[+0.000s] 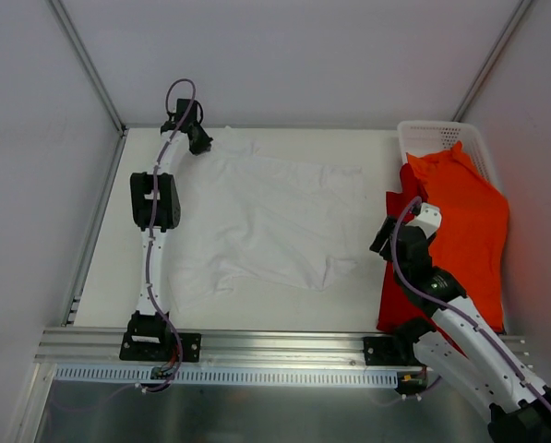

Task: Fold and stack the t-shirts
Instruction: Flatten out the tshirt, then grap the side of the flattened tshirt closest away from the robot with both arms, then fold the flattened tshirt in 1/3 of the way

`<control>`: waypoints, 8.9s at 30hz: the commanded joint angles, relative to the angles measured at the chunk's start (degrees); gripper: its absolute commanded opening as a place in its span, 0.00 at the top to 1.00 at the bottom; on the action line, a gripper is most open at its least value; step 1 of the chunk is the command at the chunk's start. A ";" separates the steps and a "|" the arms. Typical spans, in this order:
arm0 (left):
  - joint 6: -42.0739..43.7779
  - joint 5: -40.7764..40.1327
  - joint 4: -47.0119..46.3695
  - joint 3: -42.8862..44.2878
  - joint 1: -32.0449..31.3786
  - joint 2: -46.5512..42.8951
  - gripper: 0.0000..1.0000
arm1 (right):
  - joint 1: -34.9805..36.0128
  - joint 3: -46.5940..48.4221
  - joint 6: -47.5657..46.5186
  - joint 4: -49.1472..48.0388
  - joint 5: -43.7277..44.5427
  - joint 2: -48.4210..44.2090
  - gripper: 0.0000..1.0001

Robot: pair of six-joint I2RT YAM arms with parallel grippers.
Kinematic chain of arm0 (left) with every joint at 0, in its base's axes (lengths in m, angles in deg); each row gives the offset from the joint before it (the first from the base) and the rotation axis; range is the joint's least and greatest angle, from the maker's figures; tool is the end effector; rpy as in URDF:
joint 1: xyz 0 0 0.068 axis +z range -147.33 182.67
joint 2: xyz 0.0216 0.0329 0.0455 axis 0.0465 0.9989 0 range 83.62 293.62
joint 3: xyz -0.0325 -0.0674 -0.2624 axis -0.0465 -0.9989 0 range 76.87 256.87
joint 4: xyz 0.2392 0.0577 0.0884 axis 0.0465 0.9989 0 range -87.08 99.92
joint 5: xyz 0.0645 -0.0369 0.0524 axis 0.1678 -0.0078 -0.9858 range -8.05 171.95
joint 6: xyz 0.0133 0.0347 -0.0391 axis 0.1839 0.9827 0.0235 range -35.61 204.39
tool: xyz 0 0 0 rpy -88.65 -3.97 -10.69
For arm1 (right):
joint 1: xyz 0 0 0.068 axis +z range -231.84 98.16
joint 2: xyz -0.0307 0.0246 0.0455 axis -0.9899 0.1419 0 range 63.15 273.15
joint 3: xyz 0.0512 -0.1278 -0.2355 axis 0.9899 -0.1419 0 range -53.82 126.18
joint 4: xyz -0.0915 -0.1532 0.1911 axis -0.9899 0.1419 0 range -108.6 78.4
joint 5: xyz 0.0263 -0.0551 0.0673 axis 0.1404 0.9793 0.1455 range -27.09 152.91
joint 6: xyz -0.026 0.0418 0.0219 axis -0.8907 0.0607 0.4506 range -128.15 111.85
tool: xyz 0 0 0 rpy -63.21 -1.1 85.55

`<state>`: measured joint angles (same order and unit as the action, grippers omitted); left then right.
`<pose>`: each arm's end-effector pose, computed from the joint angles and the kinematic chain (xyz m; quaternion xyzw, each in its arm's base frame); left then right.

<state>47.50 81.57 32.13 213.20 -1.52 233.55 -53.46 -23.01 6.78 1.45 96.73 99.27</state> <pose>0.5797 -0.0422 0.1721 -0.2593 0.8789 -0.1376 0.3759 0.1412 0.0539 0.2619 0.0598 0.8212 -0.0397 0.5662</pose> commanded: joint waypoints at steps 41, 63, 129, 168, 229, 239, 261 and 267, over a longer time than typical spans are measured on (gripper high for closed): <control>14.64 -8.14 -19.99 -83.05 -9.00 -102.63 0.01 | 20.05 17.27 16.97 -4.06 -10.80 41.66 0.36; 15.70 -8.93 -17.52 -83.77 -12.78 -105.19 0.01 | 20.40 17.18 17.84 -3.35 -5.43 50.36 0.48; -22.27 2.39 30.74 -103.88 -13.83 -122.58 0.01 | 26.46 4.79 22.60 -3.79 -2.88 38.50 1.00; -49.86 -20.35 25.11 -109.00 -38.35 -89.38 0.36 | 22.42 0.66 14.33 -11.79 -8.16 35.25 1.00; -24.20 -43.29 14.30 -87.74 -40.55 -91.32 1.00 | 29.54 21.39 25.32 25.66 19.87 36.82 1.00; -16.65 -45.24 5.78 -80.44 -37.04 -79.71 1.00 | 24.89 26.85 20.31 22.58 21.46 47.55 1.00; -6.36 -40.22 -11.54 -75.78 -27.99 -59.67 1.00 | 11.00 33.87 6.51 6.84 13.73 64.69 1.00; -4.87 -39.17 -14.27 -74.63 -25.26 -56.07 1.00 | 9.77 35.64 5.28 5.79 13.46 67.59 1.00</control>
<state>40.64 41.64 20.81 136.42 -27.90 176.37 -42.88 9.97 13.41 8.23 110.00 166.09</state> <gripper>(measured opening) 0.011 0.007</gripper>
